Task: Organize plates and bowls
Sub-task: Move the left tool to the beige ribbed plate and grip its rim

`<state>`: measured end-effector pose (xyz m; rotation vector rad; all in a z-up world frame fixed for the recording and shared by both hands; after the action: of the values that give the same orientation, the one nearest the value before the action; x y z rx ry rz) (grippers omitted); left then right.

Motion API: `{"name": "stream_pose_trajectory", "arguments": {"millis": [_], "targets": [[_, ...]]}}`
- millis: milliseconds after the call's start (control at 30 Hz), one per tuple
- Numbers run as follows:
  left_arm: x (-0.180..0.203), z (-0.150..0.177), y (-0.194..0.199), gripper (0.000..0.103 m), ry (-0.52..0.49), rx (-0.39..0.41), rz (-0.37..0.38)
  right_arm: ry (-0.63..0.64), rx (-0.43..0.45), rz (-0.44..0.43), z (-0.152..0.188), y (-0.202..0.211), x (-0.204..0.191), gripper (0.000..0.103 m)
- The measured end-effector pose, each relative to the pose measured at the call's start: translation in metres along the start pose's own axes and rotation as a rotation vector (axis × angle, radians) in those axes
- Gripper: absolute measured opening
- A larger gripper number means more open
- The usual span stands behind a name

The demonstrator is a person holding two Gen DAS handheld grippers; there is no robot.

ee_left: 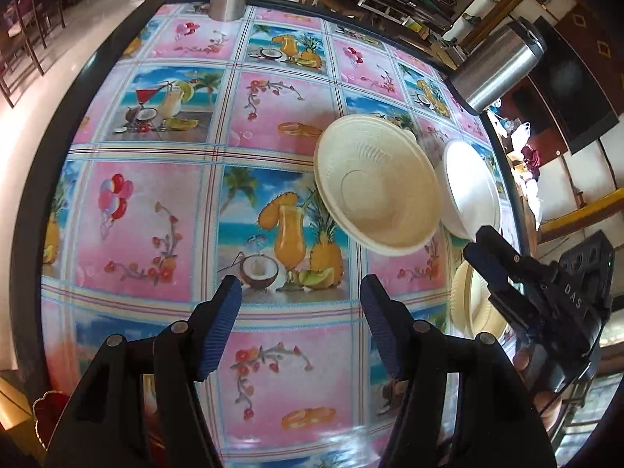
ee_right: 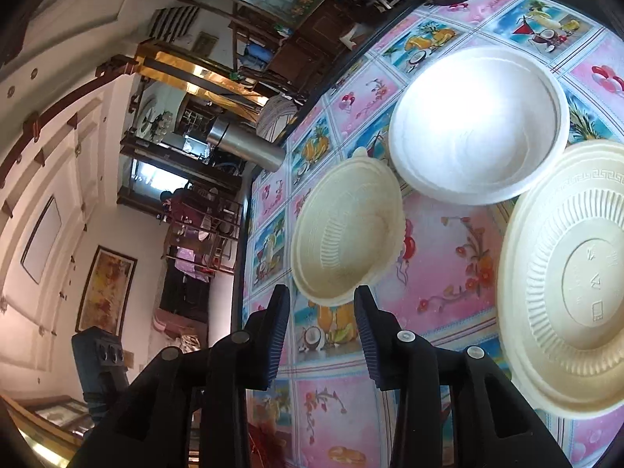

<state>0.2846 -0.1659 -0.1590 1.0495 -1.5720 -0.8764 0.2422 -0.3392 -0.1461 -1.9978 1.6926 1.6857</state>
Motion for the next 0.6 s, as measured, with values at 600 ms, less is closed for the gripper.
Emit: {"name": "stream_pose_trajectory", "arguments": {"millis": [600], "targets": [[0.026,-0.063,-0.062,0.062,0.105,-0.036,0.087,-0.054,-0.018,0.069,-0.023,-0.045,0.040,0.040]]}}
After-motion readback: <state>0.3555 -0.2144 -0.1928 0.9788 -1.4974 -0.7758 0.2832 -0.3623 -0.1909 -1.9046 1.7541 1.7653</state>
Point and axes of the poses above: each gripper's, at about its wrist camera, not at the fingertips, and y roughly against the way its jaws point, x to its right, z to its underside, the point moved 10 cm from there along -y, roughly the way its jaws point, and after that the axes turned 8 degrees about y, right-handed, at the moved point
